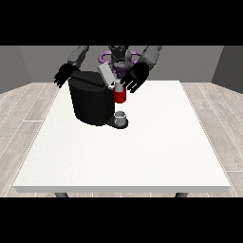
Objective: Insert the coffee pod into the coffee machine and close the lid
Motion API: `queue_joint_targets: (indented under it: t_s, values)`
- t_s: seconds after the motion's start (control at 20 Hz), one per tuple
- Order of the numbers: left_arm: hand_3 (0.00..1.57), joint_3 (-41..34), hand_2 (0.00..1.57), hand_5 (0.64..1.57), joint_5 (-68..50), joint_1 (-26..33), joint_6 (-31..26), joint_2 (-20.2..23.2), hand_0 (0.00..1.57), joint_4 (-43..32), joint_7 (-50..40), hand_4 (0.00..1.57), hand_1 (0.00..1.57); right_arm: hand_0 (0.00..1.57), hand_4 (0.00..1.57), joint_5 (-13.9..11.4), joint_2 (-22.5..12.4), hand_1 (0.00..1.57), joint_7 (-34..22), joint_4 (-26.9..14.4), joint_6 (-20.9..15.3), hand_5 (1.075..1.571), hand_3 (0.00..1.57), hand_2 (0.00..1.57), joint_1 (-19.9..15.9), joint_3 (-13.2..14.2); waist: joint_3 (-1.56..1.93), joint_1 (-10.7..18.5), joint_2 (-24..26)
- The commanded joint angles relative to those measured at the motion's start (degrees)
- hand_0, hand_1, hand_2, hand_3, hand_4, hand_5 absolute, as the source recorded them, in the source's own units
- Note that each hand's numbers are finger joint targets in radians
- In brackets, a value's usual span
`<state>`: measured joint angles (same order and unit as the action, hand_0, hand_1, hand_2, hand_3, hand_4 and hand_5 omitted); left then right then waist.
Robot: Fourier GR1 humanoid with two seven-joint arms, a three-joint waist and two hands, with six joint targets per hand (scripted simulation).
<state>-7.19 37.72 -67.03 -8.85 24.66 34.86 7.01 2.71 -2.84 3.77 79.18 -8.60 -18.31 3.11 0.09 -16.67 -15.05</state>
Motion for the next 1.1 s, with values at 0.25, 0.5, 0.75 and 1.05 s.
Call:
queue_joint_targets:
  t_s: [0.25, 0.5, 0.75, 1.05]
  values:
    - [0.96, 0.80, 1.13, 1.571, 1.64, -0.39, -1.20, 1.77, 1.09, 0.23, 0.87, 0.40, 1.09, 0.00, 0.38, -0.15, -0.08, 0.00, 1.13, -1.47, -0.83, 1.571, 0.00, 0.00, 1.02, 0.97, -0.08, 0.91, 0.29]
    - [0.96, 1.49, 1.12, 1.571, 2.76, -0.60, 1.18, 0.25, 1.05, 1.19, 1.59, 0.36, 1.05, 0.00, 0.44, 0.11, -0.45, 0.00, 2.55, -2.41, -0.66, 1.571, 0.00, 0.00, -0.82, 1.69, -0.08, 1.39, -1.42]
    - [0.86, 2.39, 1.02, 1.571, 3.45, -0.98, -1.56, -0.01, 0.91, 0.13, 0.99, 0.36, 0.91, 0.00, 0.46, 0.08, 0.26, 0.00, 1.37, -2.28, -0.78, 1.571, 0.00, 0.00, -1.44, 0.87, -0.07, 1.31, -0.50]
    - [0.00, 3.44, 0.00, 1.571, 5.02, -0.21, -3.80, 2.62, 0.00, -0.53, 4.18, 0.00, 0.00, 0.00, 0.41, -1.17, 0.26, 0.00, 0.06, -1.11, -2.67, 1.571, 0.00, 0.00, -1.27, 0.74, -0.08, 1.26, -0.89]
